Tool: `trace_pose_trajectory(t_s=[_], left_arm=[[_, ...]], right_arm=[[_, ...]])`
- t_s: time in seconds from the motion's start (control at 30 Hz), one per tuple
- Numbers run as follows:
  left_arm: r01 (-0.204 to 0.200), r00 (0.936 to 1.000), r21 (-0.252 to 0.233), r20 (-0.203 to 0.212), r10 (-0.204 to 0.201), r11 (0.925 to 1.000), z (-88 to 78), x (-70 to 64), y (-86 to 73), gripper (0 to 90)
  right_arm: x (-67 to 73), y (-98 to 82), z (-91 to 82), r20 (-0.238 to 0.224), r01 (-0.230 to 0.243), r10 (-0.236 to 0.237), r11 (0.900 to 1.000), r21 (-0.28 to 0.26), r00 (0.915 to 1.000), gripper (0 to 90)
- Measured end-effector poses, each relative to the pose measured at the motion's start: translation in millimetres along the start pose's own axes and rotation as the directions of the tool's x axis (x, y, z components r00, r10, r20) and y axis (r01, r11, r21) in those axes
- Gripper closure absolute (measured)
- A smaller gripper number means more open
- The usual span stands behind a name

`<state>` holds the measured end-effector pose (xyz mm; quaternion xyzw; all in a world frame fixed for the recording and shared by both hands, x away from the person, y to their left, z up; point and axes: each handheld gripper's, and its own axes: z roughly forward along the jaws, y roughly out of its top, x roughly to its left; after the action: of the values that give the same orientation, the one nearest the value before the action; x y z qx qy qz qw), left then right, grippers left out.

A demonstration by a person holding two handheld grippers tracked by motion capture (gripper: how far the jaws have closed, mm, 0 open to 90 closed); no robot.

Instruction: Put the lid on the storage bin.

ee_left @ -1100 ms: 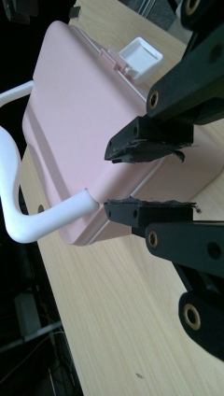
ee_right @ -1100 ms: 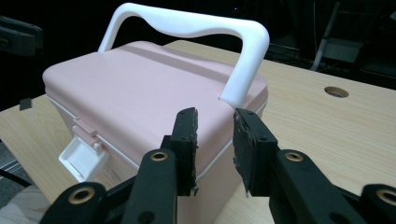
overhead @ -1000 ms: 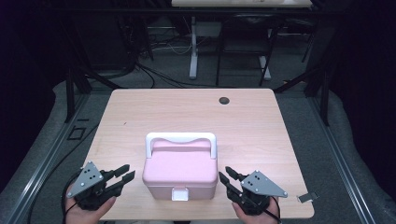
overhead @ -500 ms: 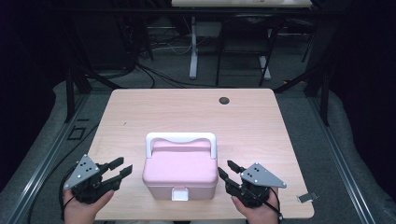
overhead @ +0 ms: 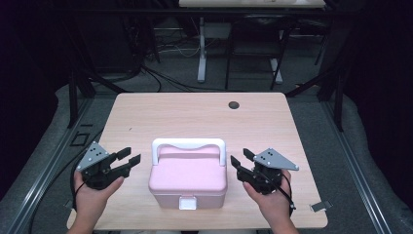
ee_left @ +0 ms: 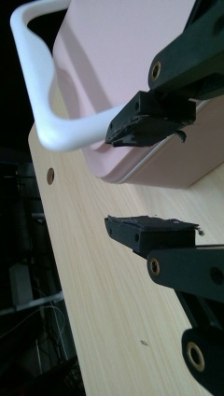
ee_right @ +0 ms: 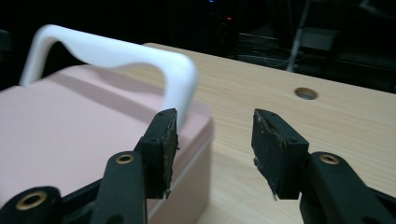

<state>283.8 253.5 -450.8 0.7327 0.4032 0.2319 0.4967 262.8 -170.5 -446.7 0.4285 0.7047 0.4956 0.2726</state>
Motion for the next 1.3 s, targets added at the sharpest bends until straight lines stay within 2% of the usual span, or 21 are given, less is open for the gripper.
trace_pose_trajectory(t_s=[0.07, 0.17, 0.23, 0.33, 0.6, 0.7, 0.73, 0.77, 0.8, 0.83, 0.93, 1.07, 1.13, 1.3], left_arm=[[0.004, 1.0, 0.01, -0.007, -0.004, 0.9999, 5.3, 2.7, -1.0, 52.8], [0.019, 0.9997, 0.013, -0.017, -0.019, 0.9997, 11.2, 8.2, -4.6, 52.6], [0.035, 0.9992, 0.02, -0.021, -0.035, 0.9992, 13.3, 12.6, -8.3, 52.6], [0.045, 0.9985, 0.029, -0.032, -0.044, 0.9986, 14.1, 19.8, -14.5, 52.6], [0.066, 0.9953, 0.048, -0.075, -0.062, 0.9966, 9.5, 36.4, -31.4, 52.6], [0.079, 0.9937, 0.053, -0.084, -0.074, 0.9955, 8.6, 42.6, -38.3, 52.5], [0.082, 0.9931, 0.056, -0.089, -0.076, 0.9951, 8.9, 44.8, -41.1, 52.5], [0.086, 0.9924, 0.064, -0.094, -0.079, 0.9943, 9.3, 46.9, -43.5, 52.5], [0.089, 0.9919, 0.064, -0.096, -0.082, 0.994, 10.2, 48.9, -45.8, 52.5], [0.089, 0.9916, 0.068, -0.1, -0.082, 0.9937, 10.8, 50.5, -47.8, 52.5], [0.089, 0.9902, 0.076, -0.115, -0.08, 0.9932, 12.5, 53.4, -54.4, 52.6], [0.1, 0.9891, 0.097, -0.118, -0.089, 0.9902, 16.0, 54.6, -63.0, 52.6], [0.111, 0.9886, 0.104, -0.114, -0.099, 0.9884, 18.7, 54.8, -67.3, 52.6], [0.118, 0.9887, 0.13, -0.108, -0.104, 0.9845, 25.8, 53.1, -75.6, 52.5]], right_arm=[[-6.0, -1.9, 5.7, 0.025, -0.005, 0.005, 1.0, -0.002, 0.9997, 50.5], [-14.6, -4.1, 11.2, 0.049, -0.039, 0.038, 0.999, 0.013, 0.9981, 50.0], [-19.4, -6.9, 14.7, 0.05, -0.055, 0.056, 0.998, -0.002, 0.9972, 49.5], [-23.7, -12.9, 17.2, 0.072, -0.05, 0.049, 0.999, 0.003, 0.9962, 49.5], [-33.2, -26.9, 18.1, 0.085, -0.071, 0.068, 0.997, 0.027, 0.9941, 49.3], [-36.1, -30.9, 19.0, 0.095, -0.071, 0.069, 0.997, 0.019, 0.993, 49.1], [-37.4, -33.3, 20.8, 0.092, -0.068, 0.068, 0.998, -0.002, 0.9934, 49.1], [-38.2, -34.3, 18.9, 0.104, -0.066, 0.063, 0.997, 0.03, 0.9926, 49.1], [-39.0, -36.9, 20.5, 0.106, -0.063, 0.061, 0.998, 0.017, 0.9925, 49.1], [-39.7, -38.8, 20.2, 0.111, -0.059, 0.055, 0.998, 0.032, 0.9924, 49.1], [-41.0, -47.3, 24.2, 0.131, -0.047, 0.041, 0.998, 0.042, 0.9905, 49.1], [-42.2, -56.0, 29.7, 0.117, -0.063, 0.054, 0.995, 0.073, 0.9916, 49.2], [-42.1, -59.0, 33.3, 0.122, -0.064, 0.056, 0.996, 0.069, 0.991, 49.1], [-43.2, -63.8, 36.8, 0.125, -0.064, 0.052, 0.993, 0.098, 0.9908, 49.1]])
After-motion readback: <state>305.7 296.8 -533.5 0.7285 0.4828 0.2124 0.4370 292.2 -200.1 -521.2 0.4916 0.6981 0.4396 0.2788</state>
